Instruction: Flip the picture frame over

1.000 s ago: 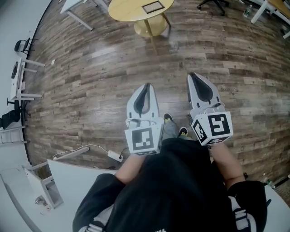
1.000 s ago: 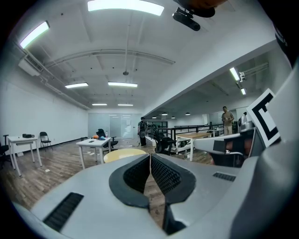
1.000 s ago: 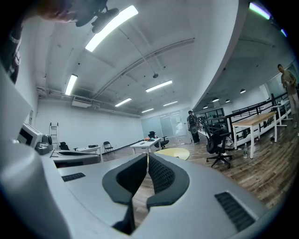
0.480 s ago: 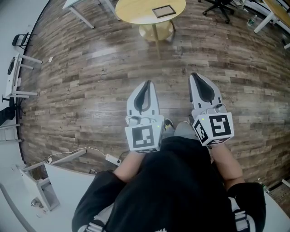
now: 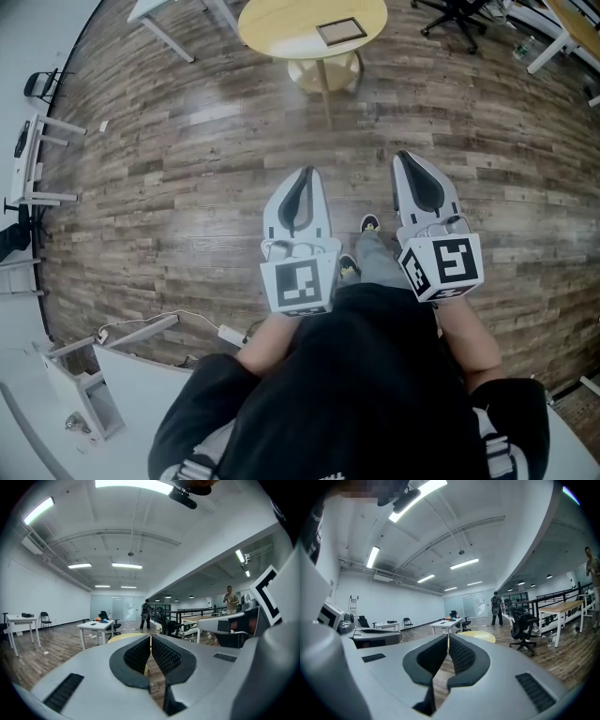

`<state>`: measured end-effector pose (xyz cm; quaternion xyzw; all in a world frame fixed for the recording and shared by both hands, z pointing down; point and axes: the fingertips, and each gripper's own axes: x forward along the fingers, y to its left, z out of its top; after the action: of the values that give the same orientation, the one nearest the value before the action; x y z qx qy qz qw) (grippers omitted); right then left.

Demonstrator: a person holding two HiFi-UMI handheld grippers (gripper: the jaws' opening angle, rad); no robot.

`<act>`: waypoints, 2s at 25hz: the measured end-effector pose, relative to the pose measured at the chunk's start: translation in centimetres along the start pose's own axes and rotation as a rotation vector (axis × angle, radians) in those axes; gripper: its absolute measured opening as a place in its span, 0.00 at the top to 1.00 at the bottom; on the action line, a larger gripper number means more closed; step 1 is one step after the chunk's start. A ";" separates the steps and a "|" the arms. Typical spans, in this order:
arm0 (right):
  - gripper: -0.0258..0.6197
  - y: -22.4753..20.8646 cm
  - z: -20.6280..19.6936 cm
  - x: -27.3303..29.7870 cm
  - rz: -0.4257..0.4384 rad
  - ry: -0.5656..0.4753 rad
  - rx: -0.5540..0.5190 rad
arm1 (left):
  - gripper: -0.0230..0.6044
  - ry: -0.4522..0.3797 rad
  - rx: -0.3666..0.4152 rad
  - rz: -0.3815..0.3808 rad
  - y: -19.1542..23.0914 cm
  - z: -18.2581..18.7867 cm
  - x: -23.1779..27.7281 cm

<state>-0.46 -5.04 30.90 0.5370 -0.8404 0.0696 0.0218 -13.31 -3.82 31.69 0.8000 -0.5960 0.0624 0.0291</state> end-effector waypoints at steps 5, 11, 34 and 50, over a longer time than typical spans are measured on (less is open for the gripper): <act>0.92 -2.2 0.5 3.7 0.023 0.001 0.015 | 0.92 0.012 0.007 0.022 0.6 0.5 3.9; 0.92 -7.0 1.3 8.0 0.028 -0.010 0.033 | 0.92 0.020 0.022 0.031 0.0 1.4 10.0; 0.92 -13.9 1.0 19.2 0.070 0.030 0.064 | 0.92 0.065 0.044 0.069 1.4 1.9 22.3; 0.92 -11.7 3.3 34.6 0.056 0.046 -0.012 | 0.92 0.027 0.000 0.032 13.0 3.0 33.1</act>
<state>-4.35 -41.46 32.57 0.5113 -0.8549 0.0775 0.0423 -16.25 -39.32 32.81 0.7895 -0.6082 0.0736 0.0364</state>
